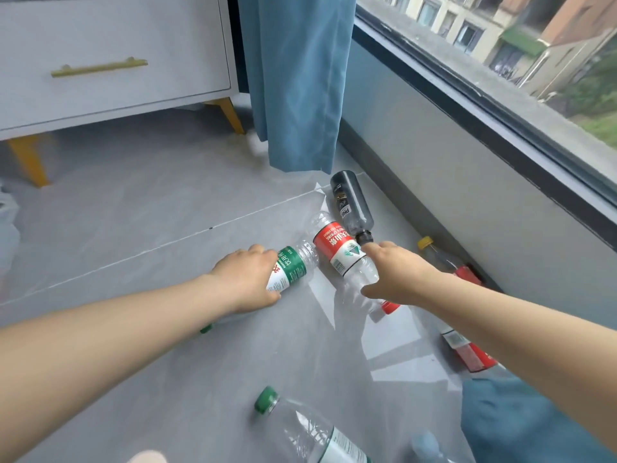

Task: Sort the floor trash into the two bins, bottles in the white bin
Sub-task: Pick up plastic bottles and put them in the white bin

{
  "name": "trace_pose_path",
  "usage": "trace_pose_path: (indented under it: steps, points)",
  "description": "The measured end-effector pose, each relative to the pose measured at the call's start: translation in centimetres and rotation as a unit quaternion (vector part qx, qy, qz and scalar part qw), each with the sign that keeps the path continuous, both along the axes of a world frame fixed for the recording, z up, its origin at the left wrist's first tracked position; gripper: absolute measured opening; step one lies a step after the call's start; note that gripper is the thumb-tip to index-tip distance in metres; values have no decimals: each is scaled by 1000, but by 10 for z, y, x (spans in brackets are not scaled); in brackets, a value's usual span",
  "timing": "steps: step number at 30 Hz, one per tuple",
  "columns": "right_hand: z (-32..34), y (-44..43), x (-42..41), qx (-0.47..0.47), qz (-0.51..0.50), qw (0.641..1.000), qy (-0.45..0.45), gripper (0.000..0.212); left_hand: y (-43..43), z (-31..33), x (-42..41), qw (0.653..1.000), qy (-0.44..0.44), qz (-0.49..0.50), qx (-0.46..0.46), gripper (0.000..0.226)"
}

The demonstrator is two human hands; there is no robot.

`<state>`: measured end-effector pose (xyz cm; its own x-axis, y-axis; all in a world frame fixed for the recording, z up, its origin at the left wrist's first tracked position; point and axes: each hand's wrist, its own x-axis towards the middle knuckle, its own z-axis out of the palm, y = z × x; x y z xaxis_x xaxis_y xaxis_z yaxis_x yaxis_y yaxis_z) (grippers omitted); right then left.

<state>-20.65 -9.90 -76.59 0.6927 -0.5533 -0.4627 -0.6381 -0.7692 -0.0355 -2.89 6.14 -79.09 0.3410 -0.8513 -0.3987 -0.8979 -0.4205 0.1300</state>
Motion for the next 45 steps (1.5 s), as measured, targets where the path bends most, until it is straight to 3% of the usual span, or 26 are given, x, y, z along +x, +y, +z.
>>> trace_pose_path:
  steps: [5,9,14,19,28,34,39,42,45]
  points:
    - [-19,-7,12,-13,-20,1000,7,77,8,-11,-4,1000,-9,13,15,60]
    - [-35,-5,24,-2,-48,999,-15,80,13,-19,-3,999,11,38,32,56]
    - [-54,-4,25,26,-90,995,-32,101,19,-29,1,996,31,70,42,57]
    - [-61,-5,19,55,-113,992,-23,72,24,-35,2,993,49,101,44,56]
    - [-18,0,3,83,-173,976,-100,62,32,-4,0,974,97,200,-44,52]
    - [36,2,-1,125,-244,937,-215,54,28,53,9,952,131,252,-115,52]
    - [87,-4,14,150,-272,889,-337,45,2,108,23,912,164,316,-203,51]
    - [115,-9,23,161,-263,887,-344,42,-17,139,28,881,223,338,-243,58]
    - [160,-23,36,156,-245,891,-350,44,-38,185,36,881,224,331,-254,52]
